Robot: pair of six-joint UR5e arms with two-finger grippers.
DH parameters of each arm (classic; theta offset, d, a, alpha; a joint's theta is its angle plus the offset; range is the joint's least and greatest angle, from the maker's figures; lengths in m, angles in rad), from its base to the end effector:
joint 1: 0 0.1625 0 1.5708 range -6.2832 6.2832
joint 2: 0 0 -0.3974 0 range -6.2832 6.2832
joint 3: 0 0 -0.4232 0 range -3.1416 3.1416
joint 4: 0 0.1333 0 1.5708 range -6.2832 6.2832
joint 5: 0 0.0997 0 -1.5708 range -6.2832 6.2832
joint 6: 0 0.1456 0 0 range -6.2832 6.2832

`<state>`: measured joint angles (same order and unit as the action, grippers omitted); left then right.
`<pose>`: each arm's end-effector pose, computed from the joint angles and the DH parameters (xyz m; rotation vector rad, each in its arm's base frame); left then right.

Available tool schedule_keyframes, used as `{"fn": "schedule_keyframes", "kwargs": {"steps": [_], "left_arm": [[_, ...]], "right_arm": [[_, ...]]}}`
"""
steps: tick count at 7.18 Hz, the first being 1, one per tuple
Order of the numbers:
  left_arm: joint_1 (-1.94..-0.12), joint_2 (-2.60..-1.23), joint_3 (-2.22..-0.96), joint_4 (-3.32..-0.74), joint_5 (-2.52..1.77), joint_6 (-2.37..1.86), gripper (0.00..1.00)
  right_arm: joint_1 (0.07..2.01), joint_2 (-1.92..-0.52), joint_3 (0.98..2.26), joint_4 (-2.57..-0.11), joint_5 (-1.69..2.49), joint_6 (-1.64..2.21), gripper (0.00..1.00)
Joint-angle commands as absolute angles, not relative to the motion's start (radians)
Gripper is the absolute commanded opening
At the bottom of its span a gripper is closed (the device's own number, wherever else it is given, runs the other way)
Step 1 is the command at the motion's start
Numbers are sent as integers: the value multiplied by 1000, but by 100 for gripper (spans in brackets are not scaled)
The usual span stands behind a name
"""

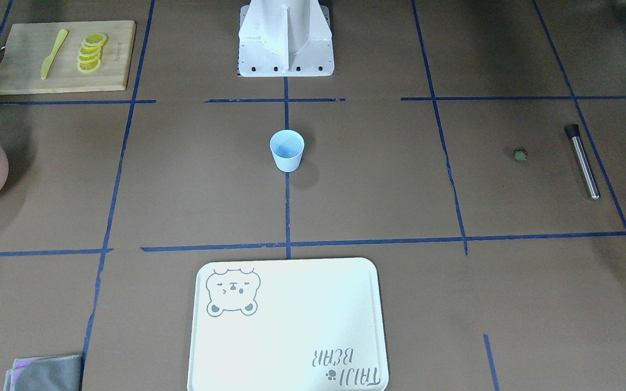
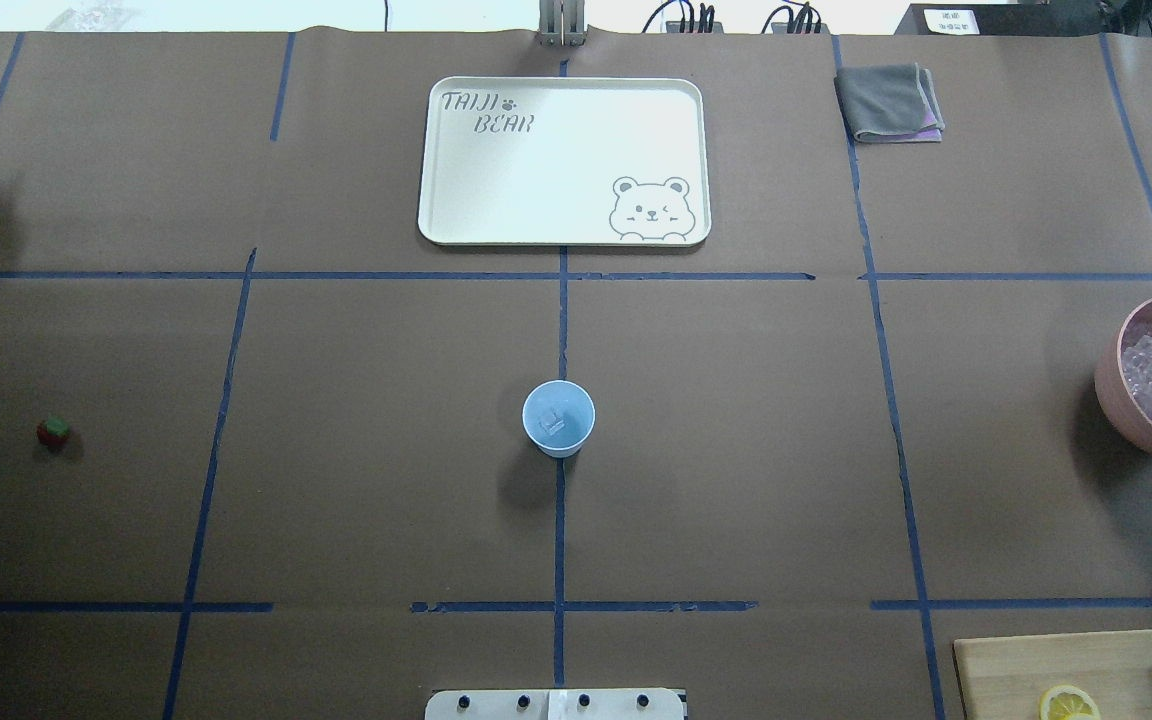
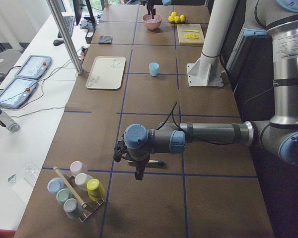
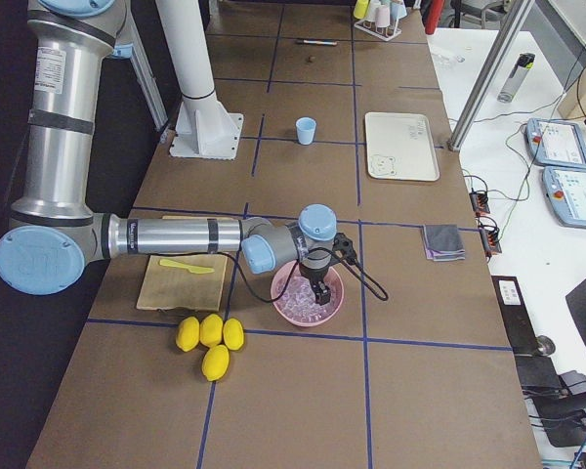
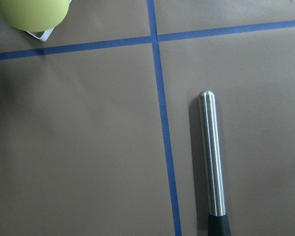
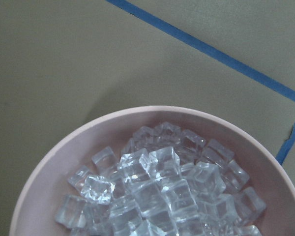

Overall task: Mash ice and strawberries in cup
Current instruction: 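Return the right gripper to the pink bowl and grasp another ice cube, then lift the ice cube and carry it toward the light-blue cup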

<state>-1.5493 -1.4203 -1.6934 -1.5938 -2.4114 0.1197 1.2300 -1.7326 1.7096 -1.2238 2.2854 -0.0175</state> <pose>-0.0149 -0.4631 0.6648 0.0367 0.8405 0.1307 -0.1276 -0.4732 0.6370 0.1937 -0.7554 -0.4559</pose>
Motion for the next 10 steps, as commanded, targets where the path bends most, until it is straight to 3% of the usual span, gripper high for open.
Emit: {"fn": "schedule_keyframes", "kwargs": {"steps": [1,3,5,10], "left_arm": [[-1549,-1419,-1694,-1594,-2411,120,100],[-1549,-1420,-1693,-1594,-2411,120,100],[-1549,-1420,-1692,-1594,-2411,120,100],[-1549,-1419,-1690,-1594,-2411,120,100]], "right_arm": [[1215,-1729,1706,-1221,2283,-17,88],[1206,-1729,1706,-1224,2284,-11,86],[1189,-1733,1706,-1230,2284,-12,77],[1189,-1740,1707,-1235,2283,-12,3]]}}
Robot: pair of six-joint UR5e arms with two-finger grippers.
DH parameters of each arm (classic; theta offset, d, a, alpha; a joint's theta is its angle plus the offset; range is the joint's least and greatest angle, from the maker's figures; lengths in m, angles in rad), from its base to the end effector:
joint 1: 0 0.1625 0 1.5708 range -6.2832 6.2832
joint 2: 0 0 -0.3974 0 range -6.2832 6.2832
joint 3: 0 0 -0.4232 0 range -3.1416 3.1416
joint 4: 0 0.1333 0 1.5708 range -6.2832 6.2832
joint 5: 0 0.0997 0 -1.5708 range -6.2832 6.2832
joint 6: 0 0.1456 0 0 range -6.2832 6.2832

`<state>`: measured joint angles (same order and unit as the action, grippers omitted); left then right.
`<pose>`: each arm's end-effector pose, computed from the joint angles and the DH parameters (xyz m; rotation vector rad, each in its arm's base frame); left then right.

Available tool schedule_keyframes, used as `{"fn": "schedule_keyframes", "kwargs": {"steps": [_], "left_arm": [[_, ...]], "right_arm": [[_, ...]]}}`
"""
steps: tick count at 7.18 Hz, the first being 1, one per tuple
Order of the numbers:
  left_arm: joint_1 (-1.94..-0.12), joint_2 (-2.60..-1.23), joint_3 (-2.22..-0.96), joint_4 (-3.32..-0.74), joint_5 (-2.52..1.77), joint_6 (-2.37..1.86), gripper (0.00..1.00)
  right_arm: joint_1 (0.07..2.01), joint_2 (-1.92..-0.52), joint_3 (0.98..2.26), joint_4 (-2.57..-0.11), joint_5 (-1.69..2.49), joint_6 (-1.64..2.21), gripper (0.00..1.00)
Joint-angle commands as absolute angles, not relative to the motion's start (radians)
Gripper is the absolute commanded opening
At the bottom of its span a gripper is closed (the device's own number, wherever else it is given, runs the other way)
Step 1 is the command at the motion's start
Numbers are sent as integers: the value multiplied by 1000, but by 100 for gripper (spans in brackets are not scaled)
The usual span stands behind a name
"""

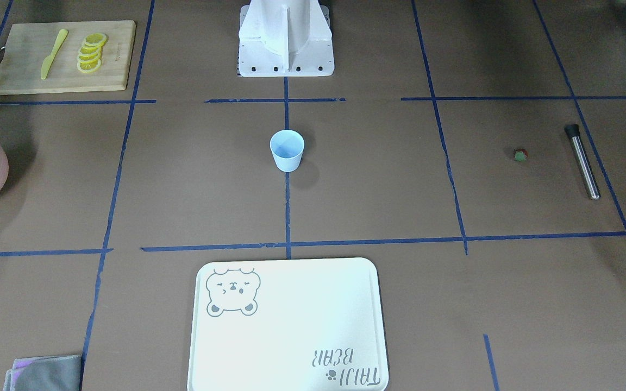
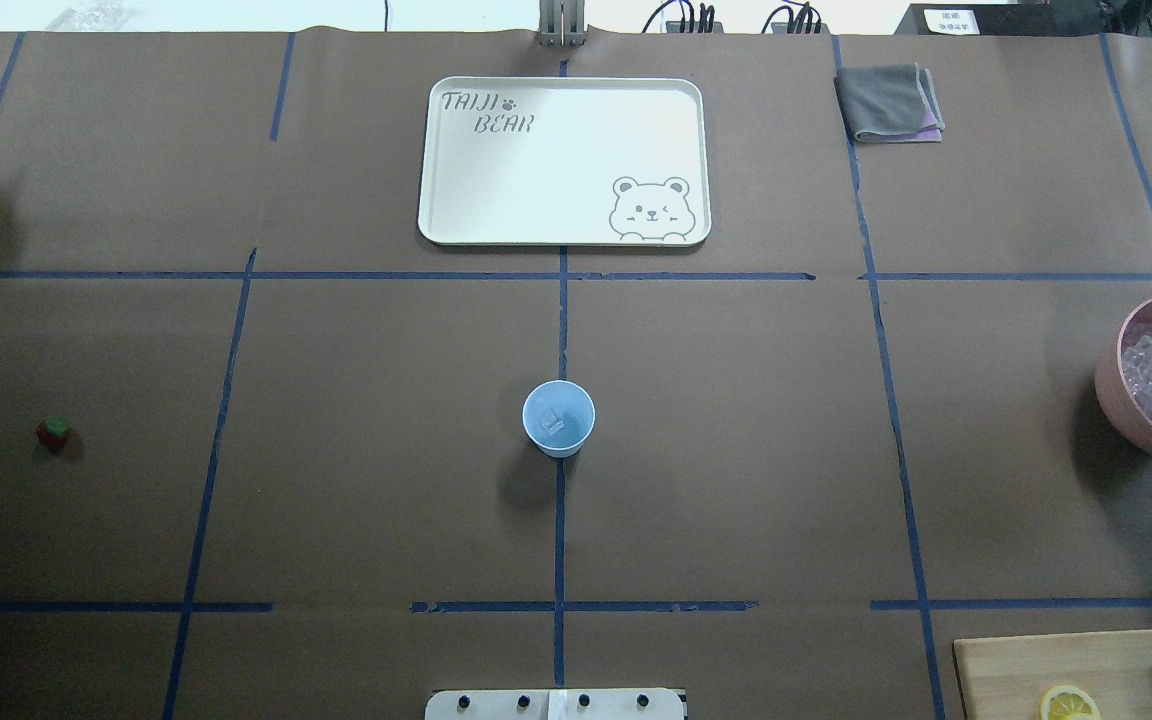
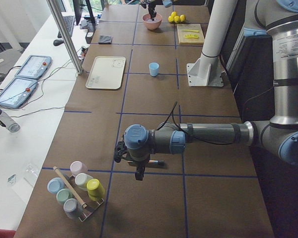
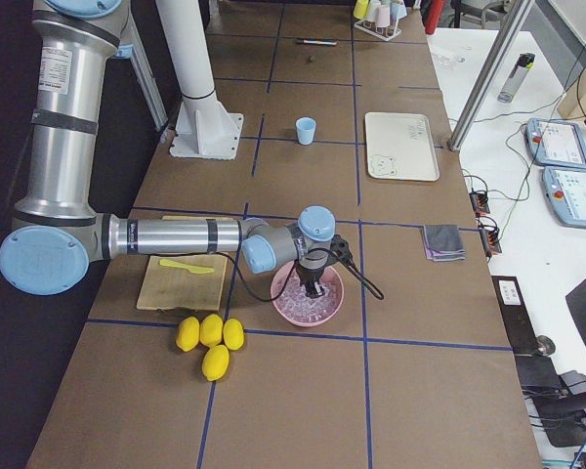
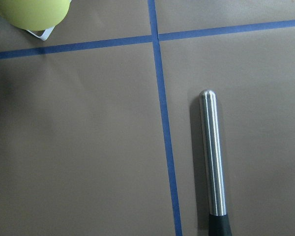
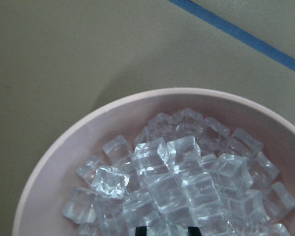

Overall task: Mash ice and strawberries in cup
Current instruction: 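Lift the ice cube and carry it toward the light-blue cup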

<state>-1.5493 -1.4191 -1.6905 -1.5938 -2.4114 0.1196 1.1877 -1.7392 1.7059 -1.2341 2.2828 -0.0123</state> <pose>-0.0149 -0.4622 0.6669 0.0328 0.8406 0.1289 -0.1457 -0.4636 0.6438 0.1568 -0.7553 -0.4838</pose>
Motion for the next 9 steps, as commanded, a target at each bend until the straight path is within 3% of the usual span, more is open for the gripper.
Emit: {"fn": "schedule_keyframes", "kwargs": {"steps": [1,3,6,9], "left_arm": [[-1549,-1420,-1690,-1594,-2411,120,100],[-1549,-1420,-1692,-1594,-2411,120,100],[-1549,-1420,-1692,-1594,-2411,120,100],[-1549,-1419,-1694,-1594,-2413,118,100]], "right_arm": [[1189,-1735,1707,-1236,2287,-14,2],[1234,-1715,1759,-1309,2307,-12,2],[1267,-1497,2008,-1859,2296,-8,1],[1188,-1287,2037,-1979,2290,330,0]]}}
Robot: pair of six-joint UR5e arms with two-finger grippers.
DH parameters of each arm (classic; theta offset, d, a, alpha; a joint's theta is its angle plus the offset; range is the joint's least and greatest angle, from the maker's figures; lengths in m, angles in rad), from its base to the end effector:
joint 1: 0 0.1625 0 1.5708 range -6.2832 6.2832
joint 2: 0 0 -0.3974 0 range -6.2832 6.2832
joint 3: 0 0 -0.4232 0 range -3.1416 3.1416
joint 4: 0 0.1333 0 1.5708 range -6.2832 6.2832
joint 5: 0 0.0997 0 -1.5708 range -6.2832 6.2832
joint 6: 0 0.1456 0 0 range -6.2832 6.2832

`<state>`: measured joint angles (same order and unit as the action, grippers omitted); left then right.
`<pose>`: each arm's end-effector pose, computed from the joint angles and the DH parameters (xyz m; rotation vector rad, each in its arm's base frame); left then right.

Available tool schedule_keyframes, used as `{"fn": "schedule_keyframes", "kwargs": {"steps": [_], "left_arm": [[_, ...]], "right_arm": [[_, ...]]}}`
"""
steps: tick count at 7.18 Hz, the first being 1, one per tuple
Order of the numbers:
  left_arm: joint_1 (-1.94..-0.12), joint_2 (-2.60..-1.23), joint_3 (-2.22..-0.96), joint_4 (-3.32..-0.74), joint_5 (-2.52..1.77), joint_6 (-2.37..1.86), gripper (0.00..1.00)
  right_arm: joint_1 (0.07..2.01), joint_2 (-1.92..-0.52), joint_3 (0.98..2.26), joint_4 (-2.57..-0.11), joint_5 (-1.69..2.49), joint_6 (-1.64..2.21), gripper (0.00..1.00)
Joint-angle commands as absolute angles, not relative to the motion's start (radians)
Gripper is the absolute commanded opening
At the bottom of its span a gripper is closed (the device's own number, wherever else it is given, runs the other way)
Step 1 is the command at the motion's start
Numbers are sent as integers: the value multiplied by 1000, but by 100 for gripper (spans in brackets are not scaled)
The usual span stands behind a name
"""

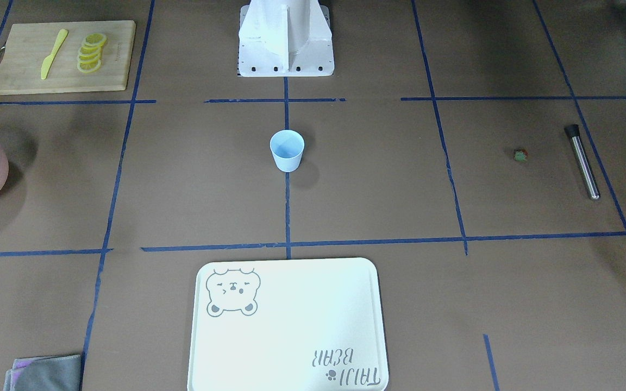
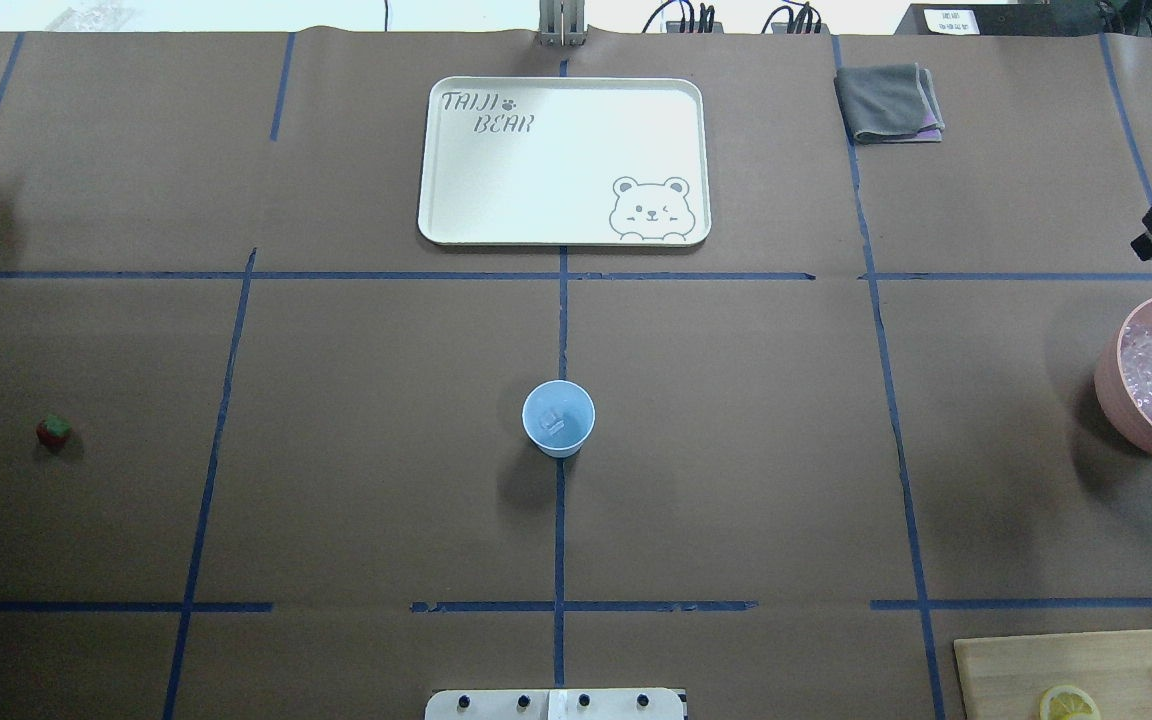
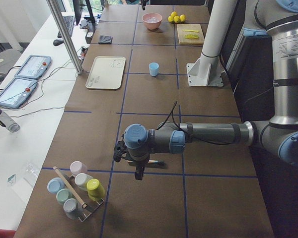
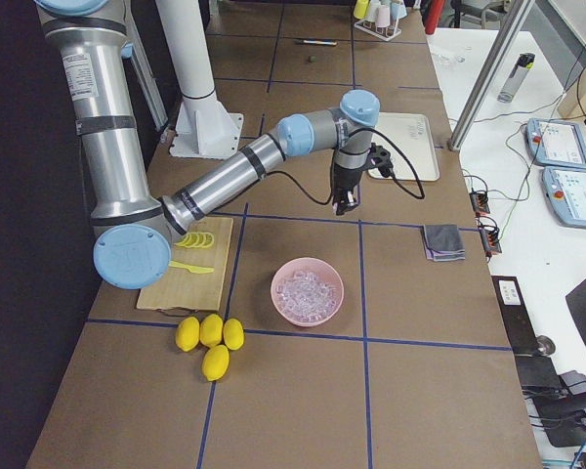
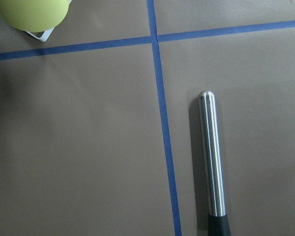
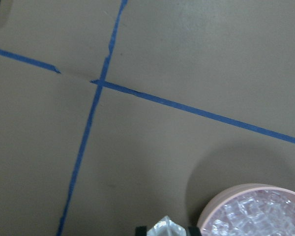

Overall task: Mash ice and strawberries in cup
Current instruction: 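Lift the ice cube and carry it toward the light-blue cup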

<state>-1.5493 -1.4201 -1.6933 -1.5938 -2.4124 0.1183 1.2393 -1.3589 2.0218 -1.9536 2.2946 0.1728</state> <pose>-0.0148 -0.4630 0.6649 0.0359 0.8415 0.1293 -0.1419 -0.5256 0.3679 0.0801 -0.7648 -0.2522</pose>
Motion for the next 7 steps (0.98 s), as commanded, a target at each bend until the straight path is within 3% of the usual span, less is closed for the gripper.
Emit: {"fn": "schedule_keyframes", "kwargs": {"steps": [1,4,7], "left_arm": [[-1549,-1420,-1694,-1595,-2413,118,100],[-1546,-1422,-1698,-1598,-2413,120,100],[-1545,-1424,-1698,-1598,-2413,121,100]], "right_arm": [[1116,-1249,2064,-1977,2255,495,0],[832,-1087,2051,-1974,2117,879,0],[596,-855,1923,-1956,1929,1205,0]]}}
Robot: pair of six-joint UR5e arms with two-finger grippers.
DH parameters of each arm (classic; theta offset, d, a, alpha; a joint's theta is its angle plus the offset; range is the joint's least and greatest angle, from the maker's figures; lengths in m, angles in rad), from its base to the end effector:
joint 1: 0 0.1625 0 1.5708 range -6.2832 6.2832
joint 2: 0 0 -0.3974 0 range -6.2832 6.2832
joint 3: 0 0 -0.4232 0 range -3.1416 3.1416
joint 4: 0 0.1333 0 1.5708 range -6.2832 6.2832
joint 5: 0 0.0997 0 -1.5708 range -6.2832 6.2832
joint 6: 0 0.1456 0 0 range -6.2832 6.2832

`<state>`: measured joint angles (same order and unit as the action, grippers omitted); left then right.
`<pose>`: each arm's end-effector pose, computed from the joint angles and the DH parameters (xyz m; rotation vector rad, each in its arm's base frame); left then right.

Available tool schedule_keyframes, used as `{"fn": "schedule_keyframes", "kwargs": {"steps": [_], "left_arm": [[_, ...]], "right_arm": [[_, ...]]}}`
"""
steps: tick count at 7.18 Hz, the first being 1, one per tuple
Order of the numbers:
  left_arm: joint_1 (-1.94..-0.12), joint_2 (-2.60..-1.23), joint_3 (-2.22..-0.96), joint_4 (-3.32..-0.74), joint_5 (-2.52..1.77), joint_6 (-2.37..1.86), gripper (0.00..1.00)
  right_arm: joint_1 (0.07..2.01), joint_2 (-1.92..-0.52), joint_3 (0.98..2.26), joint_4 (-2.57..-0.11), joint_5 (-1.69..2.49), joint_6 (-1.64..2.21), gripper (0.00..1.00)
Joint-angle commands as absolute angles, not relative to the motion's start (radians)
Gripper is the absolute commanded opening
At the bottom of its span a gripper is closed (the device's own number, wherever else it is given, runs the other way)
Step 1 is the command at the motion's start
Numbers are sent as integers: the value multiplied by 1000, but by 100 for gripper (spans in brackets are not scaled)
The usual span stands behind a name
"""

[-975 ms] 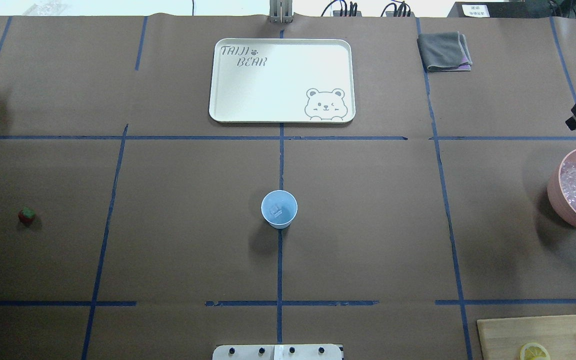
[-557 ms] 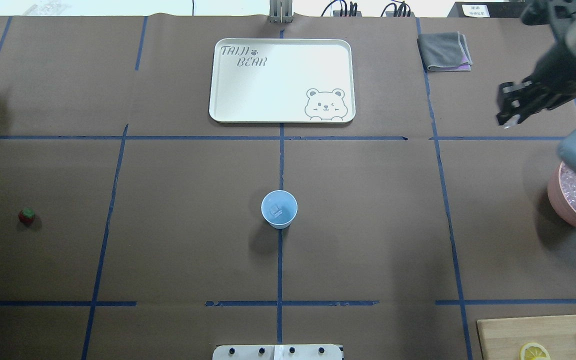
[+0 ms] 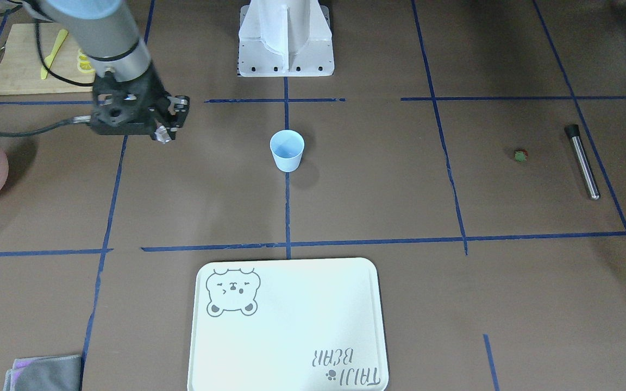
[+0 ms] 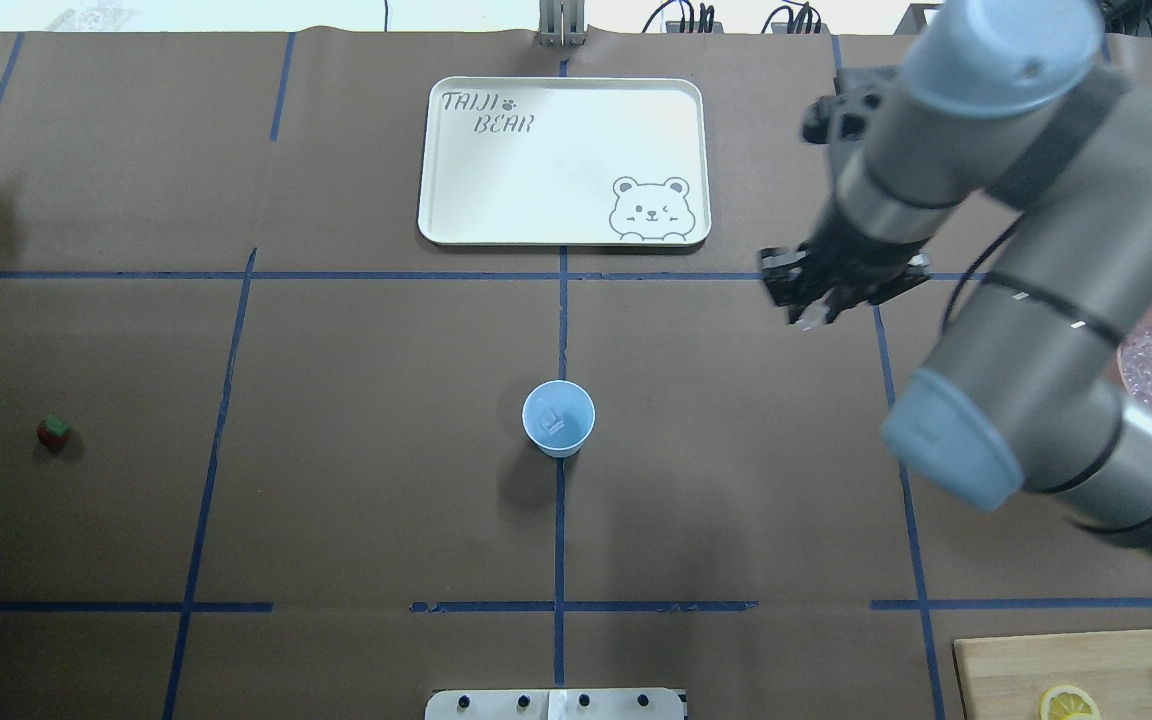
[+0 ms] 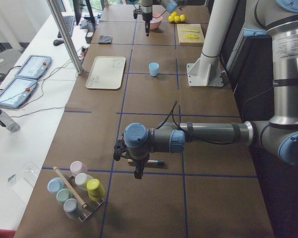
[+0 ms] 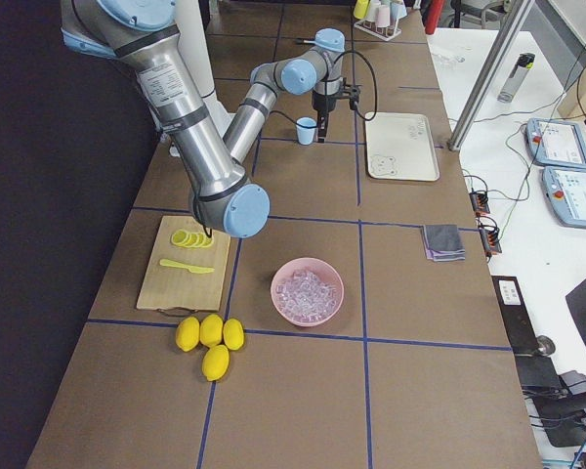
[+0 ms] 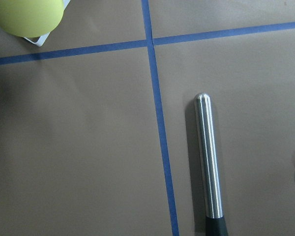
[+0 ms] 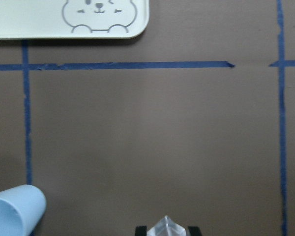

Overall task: Mash ice and strawberries in cup
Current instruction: 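Lift the ice cube and carry it toward the light-blue cup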

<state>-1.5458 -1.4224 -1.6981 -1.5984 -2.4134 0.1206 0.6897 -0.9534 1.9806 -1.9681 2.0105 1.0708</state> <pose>-0.0130 -0.4651 0.6607 0.0464 0.8421 0.1396 -0.4230 -0.4413 0.1721 -0.0048 -0.7507 0.0422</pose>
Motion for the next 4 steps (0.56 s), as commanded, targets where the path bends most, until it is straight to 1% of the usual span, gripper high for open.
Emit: {"fn": "schedule_keyframes", "kwargs": {"steps": [1,2,4], "left_arm": [[-1543,-1424,-1698,-1598,-2413,121,100],[-1543,-1424,-1698,-1598,-2414,121,100],[-1543,-1424,-1697,-1597,-2414,121,100]], "right_arm": [[544,-786,1849,-1927,1902,1285,0],[501,-735,1788,-1890,1860,1334,0],[459,-665,1705,-1881,1830,1385,0]]}}
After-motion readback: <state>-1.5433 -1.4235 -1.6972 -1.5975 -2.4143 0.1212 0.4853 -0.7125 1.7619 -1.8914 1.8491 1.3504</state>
